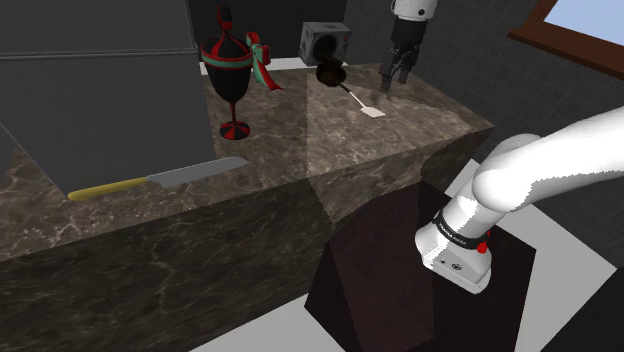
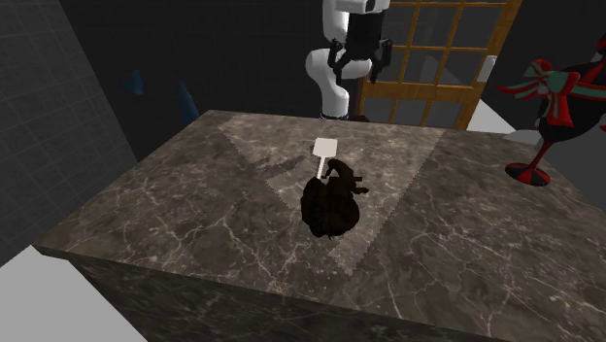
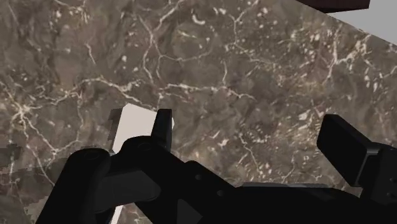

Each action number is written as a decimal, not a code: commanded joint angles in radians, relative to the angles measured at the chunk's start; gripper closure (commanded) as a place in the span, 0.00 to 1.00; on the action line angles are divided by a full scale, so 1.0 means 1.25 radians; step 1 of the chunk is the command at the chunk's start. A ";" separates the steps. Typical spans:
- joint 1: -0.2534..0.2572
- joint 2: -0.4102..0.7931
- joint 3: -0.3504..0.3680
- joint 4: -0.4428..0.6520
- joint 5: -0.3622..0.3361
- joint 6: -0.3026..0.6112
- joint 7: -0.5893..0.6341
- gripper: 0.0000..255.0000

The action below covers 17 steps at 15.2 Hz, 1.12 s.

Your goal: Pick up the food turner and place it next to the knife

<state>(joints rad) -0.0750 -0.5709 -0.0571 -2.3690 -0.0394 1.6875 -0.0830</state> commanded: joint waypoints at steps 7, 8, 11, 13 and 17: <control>-0.037 0.185 -0.033 0.049 -0.002 0.202 0.049 0.00; -0.041 0.210 -0.038 0.058 -0.001 0.224 0.054 0.00; -0.054 0.283 -0.053 0.093 0.004 0.287 0.067 0.00; -0.062 0.333 -0.063 0.120 0.010 0.325 0.074 0.00; -0.078 0.429 -0.082 0.181 0.027 0.390 0.085 0.00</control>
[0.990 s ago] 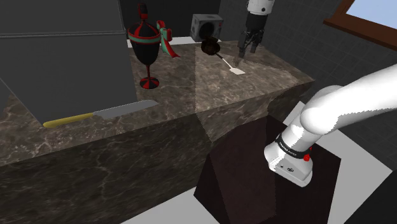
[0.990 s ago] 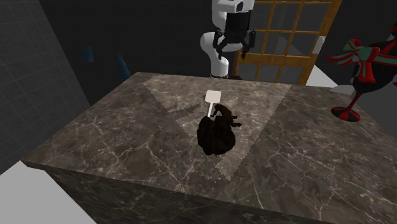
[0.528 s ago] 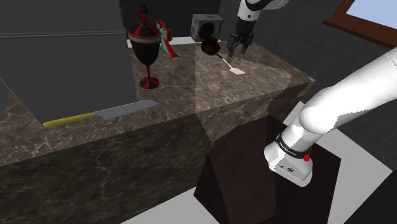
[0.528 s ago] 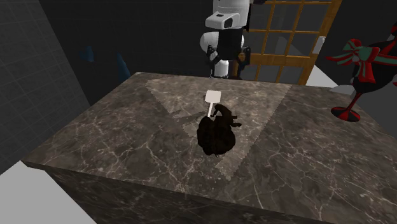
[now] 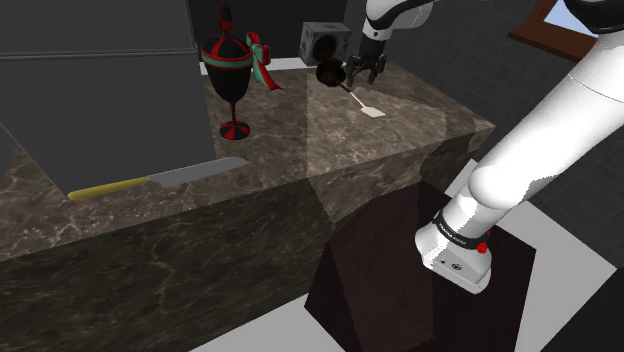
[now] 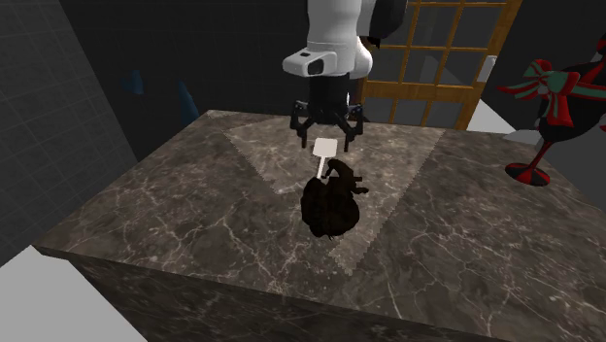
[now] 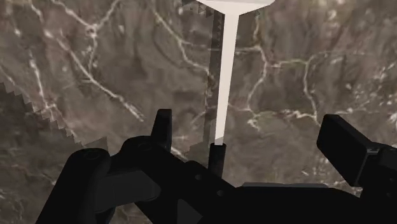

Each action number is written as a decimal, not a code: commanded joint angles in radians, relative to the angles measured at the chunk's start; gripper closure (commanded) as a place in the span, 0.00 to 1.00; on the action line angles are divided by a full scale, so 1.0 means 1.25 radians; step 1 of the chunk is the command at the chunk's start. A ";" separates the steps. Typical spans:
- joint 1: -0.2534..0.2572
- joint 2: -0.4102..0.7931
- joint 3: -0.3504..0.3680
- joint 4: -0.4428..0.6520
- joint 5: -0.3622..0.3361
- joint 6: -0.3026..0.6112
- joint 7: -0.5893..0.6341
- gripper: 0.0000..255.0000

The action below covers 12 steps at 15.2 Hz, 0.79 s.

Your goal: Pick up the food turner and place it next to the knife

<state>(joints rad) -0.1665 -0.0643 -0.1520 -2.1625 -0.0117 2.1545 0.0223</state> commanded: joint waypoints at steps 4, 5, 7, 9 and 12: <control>-0.005 0.045 -0.006 -0.004 0.009 0.057 -0.002 0.00; -0.006 0.051 -0.007 -0.009 0.010 0.068 -0.003 0.00; -0.006 0.063 -0.007 -0.017 0.013 0.088 -0.005 0.00; -0.006 0.067 -0.007 -0.020 0.013 0.094 -0.005 0.00; -0.006 0.067 -0.007 -0.020 0.013 0.094 -0.005 0.00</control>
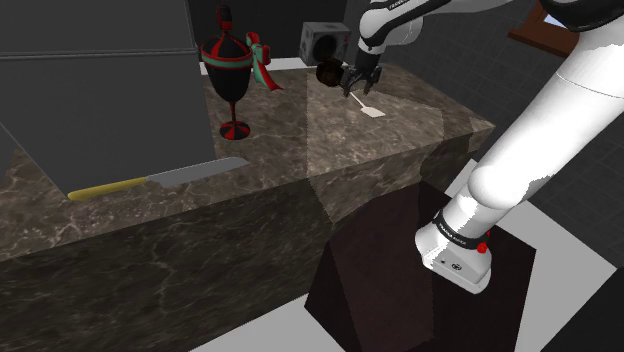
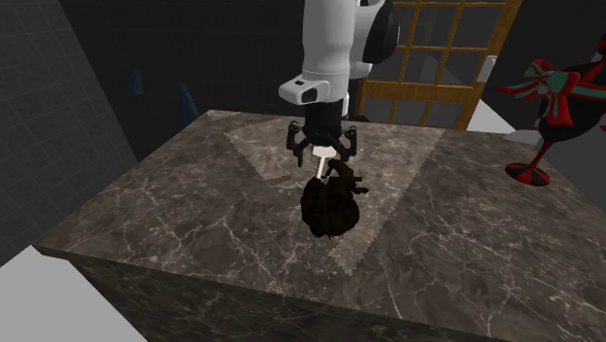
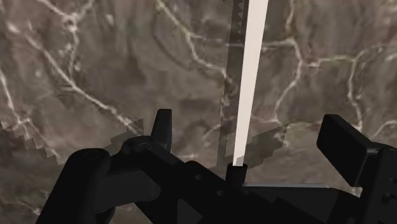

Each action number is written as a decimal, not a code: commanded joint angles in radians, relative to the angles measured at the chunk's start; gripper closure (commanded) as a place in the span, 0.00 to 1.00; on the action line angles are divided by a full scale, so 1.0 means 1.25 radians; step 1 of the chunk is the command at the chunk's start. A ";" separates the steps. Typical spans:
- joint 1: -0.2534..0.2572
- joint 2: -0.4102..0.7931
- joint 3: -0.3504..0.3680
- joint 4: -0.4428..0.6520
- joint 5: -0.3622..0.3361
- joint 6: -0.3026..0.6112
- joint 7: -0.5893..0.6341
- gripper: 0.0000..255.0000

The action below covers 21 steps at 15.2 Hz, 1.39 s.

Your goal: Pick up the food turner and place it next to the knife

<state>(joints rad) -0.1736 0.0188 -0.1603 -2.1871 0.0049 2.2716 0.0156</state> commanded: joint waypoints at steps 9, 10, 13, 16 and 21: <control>0.000 0.000 0.000 0.000 0.000 0.000 0.000 1.00; 0.000 0.000 0.000 0.000 0.000 0.000 0.000 1.00; 0.000 0.000 0.000 0.000 0.000 0.000 0.000 1.00; 0.000 -0.011 0.000 0.010 -0.002 -0.020 0.002 1.00; 0.001 -0.034 0.000 0.040 -0.007 -0.073 0.005 1.00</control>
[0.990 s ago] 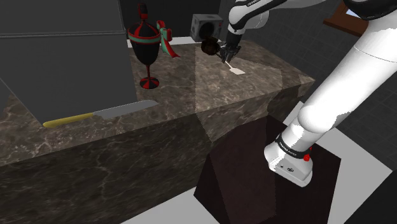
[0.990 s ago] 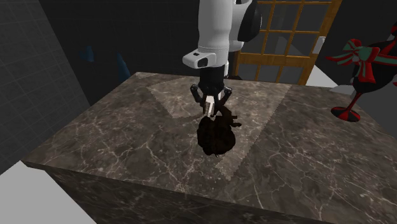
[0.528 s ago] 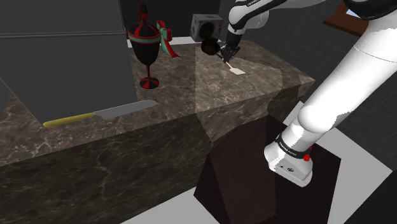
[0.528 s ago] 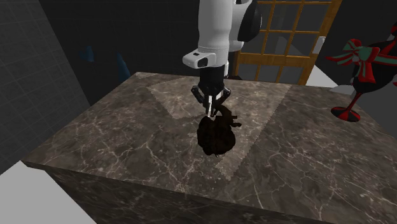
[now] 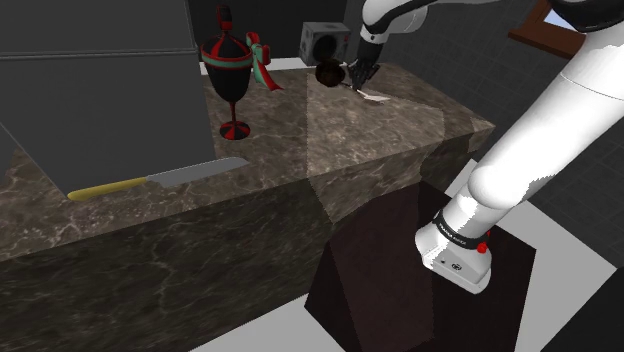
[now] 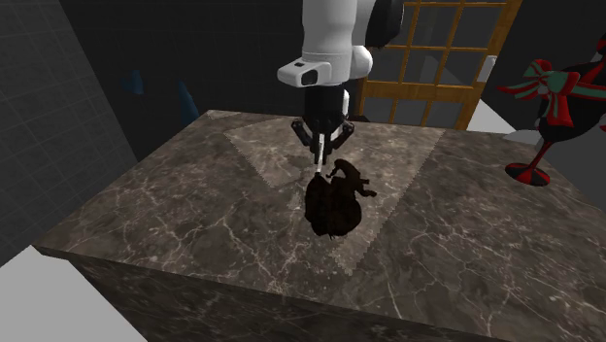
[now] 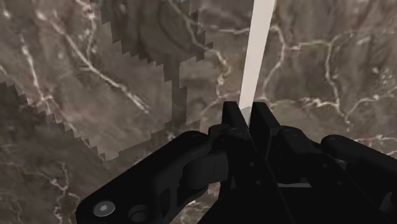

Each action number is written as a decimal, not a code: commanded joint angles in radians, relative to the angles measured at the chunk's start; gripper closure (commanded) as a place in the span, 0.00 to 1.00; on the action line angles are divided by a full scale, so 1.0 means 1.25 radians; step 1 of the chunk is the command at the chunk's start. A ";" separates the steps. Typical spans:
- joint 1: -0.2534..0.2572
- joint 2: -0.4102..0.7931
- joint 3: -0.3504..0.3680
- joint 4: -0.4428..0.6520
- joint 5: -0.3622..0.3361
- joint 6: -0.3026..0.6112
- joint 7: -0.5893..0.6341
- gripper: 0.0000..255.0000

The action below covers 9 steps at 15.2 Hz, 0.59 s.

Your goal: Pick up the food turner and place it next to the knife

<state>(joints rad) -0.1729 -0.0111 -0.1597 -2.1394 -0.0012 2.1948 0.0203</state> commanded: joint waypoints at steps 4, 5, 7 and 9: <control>0.000 -0.026 0.001 0.028 -0.005 -0.054 0.003 1.00; 0.000 -0.029 0.001 0.035 -0.006 -0.064 0.004 1.00; 0.000 -0.036 0.001 0.050 -0.007 -0.085 0.005 1.00; 0.001 -0.042 0.001 0.065 -0.008 -0.106 0.005 1.00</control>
<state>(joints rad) -0.1729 -0.0584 -0.1590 -2.0673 -0.0098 2.0760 0.0250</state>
